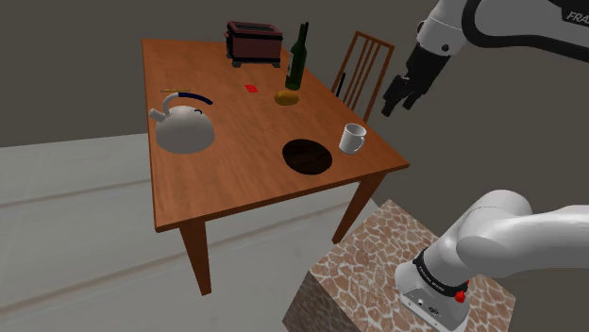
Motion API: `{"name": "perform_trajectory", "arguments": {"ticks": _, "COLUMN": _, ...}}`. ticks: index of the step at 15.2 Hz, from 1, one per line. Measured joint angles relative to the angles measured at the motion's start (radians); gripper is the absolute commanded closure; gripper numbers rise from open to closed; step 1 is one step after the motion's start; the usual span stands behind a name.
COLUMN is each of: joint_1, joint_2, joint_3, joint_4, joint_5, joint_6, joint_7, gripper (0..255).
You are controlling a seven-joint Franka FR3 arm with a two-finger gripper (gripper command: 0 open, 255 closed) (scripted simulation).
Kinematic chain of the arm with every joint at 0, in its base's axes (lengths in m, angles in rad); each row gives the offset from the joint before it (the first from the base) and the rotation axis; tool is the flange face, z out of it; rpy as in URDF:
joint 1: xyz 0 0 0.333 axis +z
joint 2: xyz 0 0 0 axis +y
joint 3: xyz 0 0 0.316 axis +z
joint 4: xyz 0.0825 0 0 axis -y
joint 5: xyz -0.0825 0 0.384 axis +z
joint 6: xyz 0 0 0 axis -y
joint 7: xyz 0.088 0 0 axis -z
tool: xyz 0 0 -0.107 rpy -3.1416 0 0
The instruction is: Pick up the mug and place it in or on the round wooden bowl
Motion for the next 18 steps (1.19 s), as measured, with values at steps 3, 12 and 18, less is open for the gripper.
{"name": "perform_trajectory", "arguments": {"ticks": 3, "joint_1": -0.006, "joint_2": 0.027, "joint_3": -0.021, "joint_4": -0.006, "joint_5": -0.007, "joint_6": 0.032, "joint_7": -0.017, "gripper": 0}}
{"name": "perform_trajectory", "arguments": {"ticks": 12, "joint_1": -0.038, "joint_2": 0.232, "joint_3": -0.167, "joint_4": -0.027, "joint_5": -0.032, "joint_6": 0.255, "joint_7": -0.148, "gripper": 0}}
{"name": "perform_trajectory", "arguments": {"ticks": 18, "joint_1": -0.047, "joint_2": 0.416, "joint_3": -0.267, "joint_4": 0.012, "joint_5": -0.005, "joint_6": 0.392, "joint_7": -0.257, "gripper": 0}}
